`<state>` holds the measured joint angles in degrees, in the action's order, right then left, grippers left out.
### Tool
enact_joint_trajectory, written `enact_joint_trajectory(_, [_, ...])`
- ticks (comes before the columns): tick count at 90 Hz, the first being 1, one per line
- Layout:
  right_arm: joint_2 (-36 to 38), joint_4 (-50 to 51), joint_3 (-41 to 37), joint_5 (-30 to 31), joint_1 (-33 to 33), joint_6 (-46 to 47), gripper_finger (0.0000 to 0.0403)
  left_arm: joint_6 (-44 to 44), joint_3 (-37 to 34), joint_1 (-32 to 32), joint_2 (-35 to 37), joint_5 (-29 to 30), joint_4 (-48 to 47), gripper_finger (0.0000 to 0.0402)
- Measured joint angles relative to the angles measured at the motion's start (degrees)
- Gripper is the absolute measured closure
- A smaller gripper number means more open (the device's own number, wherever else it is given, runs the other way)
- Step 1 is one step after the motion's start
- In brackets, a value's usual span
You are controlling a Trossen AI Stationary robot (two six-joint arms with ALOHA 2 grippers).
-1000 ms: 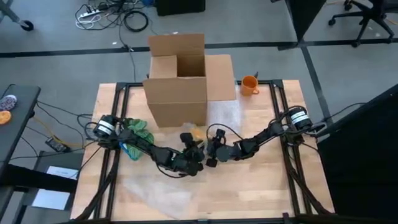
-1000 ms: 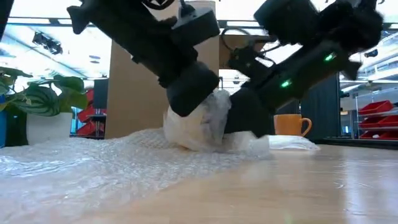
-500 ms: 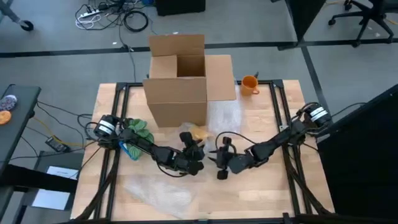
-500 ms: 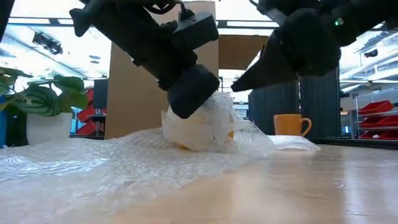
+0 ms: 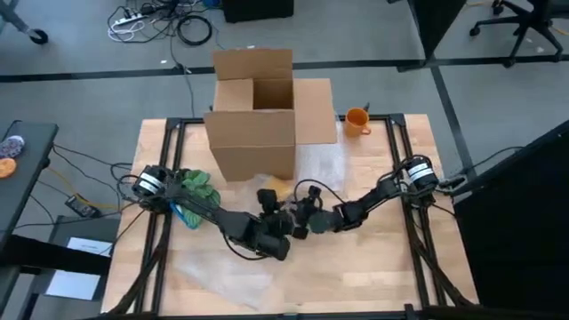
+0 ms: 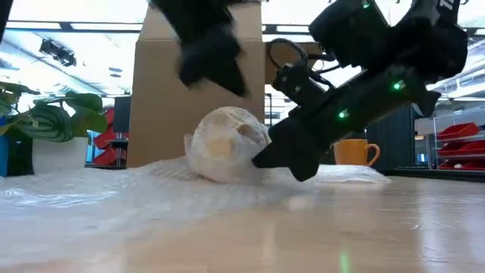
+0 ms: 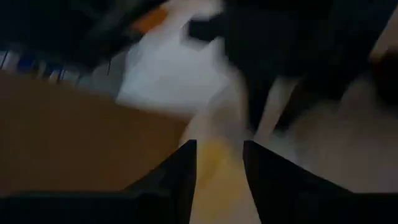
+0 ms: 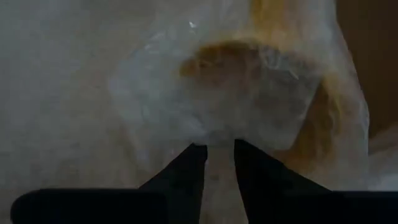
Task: Wrap mug
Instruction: Wrap the yellow mug with the bubble wrap
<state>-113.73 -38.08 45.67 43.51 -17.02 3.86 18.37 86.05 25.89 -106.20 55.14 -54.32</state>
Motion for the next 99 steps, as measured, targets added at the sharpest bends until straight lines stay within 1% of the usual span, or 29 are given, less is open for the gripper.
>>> enact_joint_trajectory(8, [0.0, -0.09, 0.0, 0.25, -0.02, -1.43, 0.0343, 12.47, 0.76, 1.95, 4.17, 2.85, -13.79, 0.0285])
enact_joint_trajectory(14, [0.0, -0.73, -0.02, 0.25, -0.04, -2.36, 0.0343, 21.9, -1.33, 2.17, 7.31, 3.72, -18.47, 0.0285])
enact_joint_trajectory(18, [0.01, -0.99, 0.0, 0.25, -0.13, -2.51, 0.0344, 26.93, -3.8, 1.56, 9.12, 3.59, -19.17, 0.0285])
enact_joint_trajectory(24, [0.02, -1.08, -0.02, 0.28, -0.18, -2.59, 0.0344, 31.74, -8.53, 0.69, 11.45, 3.6, -17.93, 0.0285])
enact_joint_trajectory(34, [0.02, -1.65, -0.02, 0.28, -0.22, -3.42, 0.0344, 34.57, -17.1, -1.57, 12.71, 2.81, -10.81, 0.0285])
enact_joint_trajectory(41, [0.02, -2.49, -0.02, 0.26, -0.23, -4.43, 0.0344, 34.0, -22.67, -3.83, 12.53, 1.66, -4.06, 0.0285])
enact_joint_trajectory(50, [0.04, -3.23, -0.02, 0.22, -0.16, -5.97, 0.0344, 30.25, -28.8, -6.57, 12.05, 0.87, 7.2, 0.0285])
enact_joint_trajectory(59, [0.04, -3.72, -0.02, -1.36, 1.1, -8.5, 0.0344, 22.86, -33.19, -9.04, 12.03, 0.9, 20.73, 0.0285])
enact_joint_trajectory(64, [0.04, -4.53, -0.02, -3.26, 2.54, -10.15, 0.0344, 17.69, -35.0, -10.12, 12.03, 0.62, 29.13, 0.0285])
enact_joint_trajectory(69, [-0.29, -7.11, -0.02, -5.64, 4.19, -11.97, 0.0344, 12.19, -36.37, -11.19, 12.03, -1.9, 36.69, 0.0285])
enact_joint_trajectory(75, [-0.5, -10.07, -0.04, -8.25, 6.0, -14.32, 0.0344, 6.73, -37.1, -12.45, 11.49, -6.3, 43.15, 0.0285])
enact_joint_trajectory(80, [-0.67, -10.84, 0.13, -10.65, 7.4, -15.34, 0.0344, 5.33, -37.1, -12.95, 10.93, -7.53, 45.86, 0.0285])
enact_joint_trajectory(89, [-0.76, -10.69, 0.52, -13.94, 8.71, -16.1, 0.0344, 4.42, -37.06, -13.09, 10.35, -7.59, 46.31, 0.0285])
enact_joint_trajectory(99, [-0.76, -10.33, 0.55, -14.6, 8.3, -17.57, 0.0344, 3.71, -35.85, -12.39, 10.37, -8.73, 46.01, 0.0285])
